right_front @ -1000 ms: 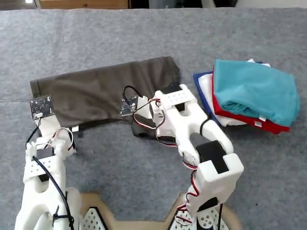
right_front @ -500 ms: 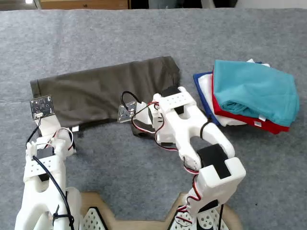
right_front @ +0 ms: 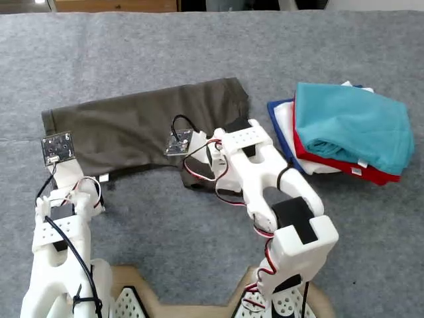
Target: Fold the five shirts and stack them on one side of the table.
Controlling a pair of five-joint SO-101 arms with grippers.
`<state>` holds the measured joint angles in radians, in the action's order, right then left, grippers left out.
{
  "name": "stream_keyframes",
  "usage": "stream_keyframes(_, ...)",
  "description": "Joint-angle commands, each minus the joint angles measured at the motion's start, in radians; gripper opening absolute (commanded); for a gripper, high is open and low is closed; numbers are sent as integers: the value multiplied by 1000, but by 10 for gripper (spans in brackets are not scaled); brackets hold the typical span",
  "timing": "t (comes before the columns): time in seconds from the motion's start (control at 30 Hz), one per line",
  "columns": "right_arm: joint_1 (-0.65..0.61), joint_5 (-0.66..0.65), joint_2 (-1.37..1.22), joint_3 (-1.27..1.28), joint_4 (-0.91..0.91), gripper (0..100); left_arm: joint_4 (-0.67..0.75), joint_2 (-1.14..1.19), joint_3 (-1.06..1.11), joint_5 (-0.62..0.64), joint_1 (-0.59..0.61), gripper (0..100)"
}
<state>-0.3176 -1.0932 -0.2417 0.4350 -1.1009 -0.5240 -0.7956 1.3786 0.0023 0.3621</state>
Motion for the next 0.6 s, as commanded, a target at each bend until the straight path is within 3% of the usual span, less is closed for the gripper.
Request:
stream_keyframes(0.0,-12,17,-8,21,2,25,17,-21,-2,11,-4,30)
stream_keyframes(0.23,-5,21,-8,10,-9,41,17,-21,-2,11,-4,30)
stream_keyframes(0.43,-58,43,-15,15,-72,272,17,-21,-2,11,-4,30)
stream_keyframes(0.57,-98,98,-16,31,-40,288,17,-21,-2,11,-4,30)
